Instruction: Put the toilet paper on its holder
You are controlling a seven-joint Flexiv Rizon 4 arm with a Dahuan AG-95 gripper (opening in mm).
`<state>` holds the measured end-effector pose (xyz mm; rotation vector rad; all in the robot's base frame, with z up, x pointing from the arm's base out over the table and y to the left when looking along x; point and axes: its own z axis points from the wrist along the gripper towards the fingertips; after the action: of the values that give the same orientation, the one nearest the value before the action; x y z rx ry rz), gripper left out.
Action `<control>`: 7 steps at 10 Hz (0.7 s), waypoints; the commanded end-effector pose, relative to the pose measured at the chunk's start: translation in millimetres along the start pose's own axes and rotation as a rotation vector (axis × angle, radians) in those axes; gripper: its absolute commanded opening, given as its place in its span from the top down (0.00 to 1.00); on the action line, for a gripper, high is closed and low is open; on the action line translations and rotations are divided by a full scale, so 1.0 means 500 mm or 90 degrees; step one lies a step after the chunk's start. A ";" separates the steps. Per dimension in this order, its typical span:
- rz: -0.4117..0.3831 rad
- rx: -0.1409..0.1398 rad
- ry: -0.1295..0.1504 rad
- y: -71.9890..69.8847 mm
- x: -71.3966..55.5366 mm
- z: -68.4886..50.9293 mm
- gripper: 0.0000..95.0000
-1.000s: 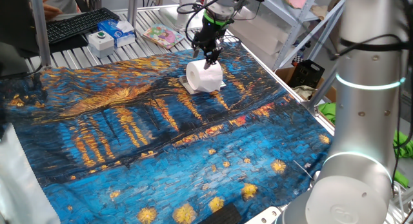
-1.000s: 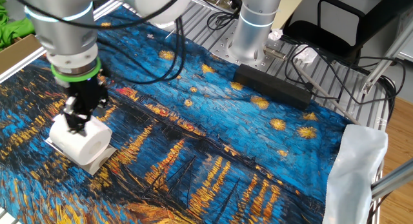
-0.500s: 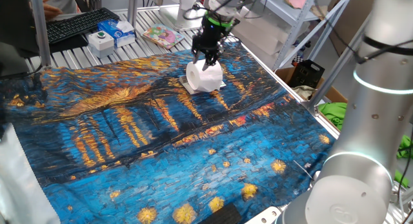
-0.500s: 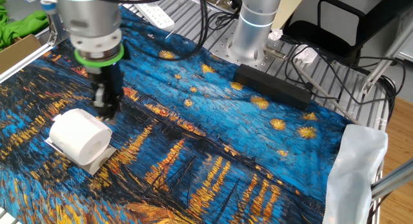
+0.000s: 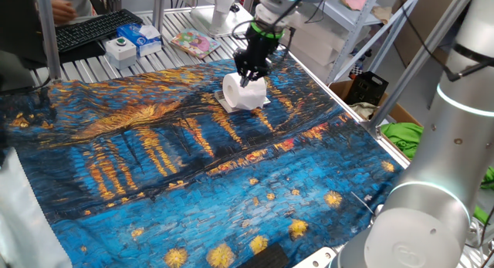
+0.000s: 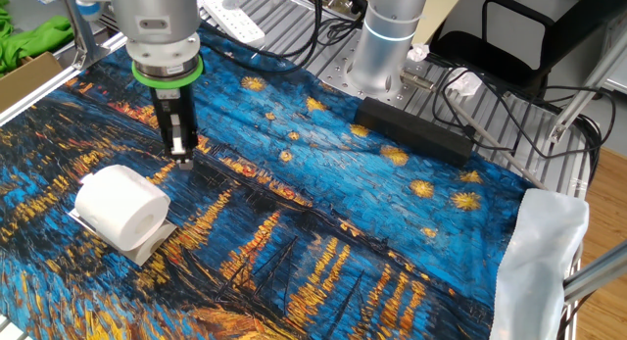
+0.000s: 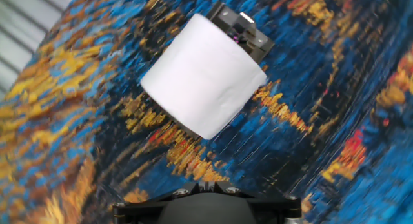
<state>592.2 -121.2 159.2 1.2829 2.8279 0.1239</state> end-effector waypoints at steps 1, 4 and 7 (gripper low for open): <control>-0.031 0.009 -0.003 -0.001 0.000 0.002 1.00; -0.145 0.000 -0.010 -0.001 0.000 0.002 1.00; -0.273 -0.022 0.012 -0.001 0.000 0.002 1.00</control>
<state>588.8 -121.8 158.8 0.8340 2.9682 0.1325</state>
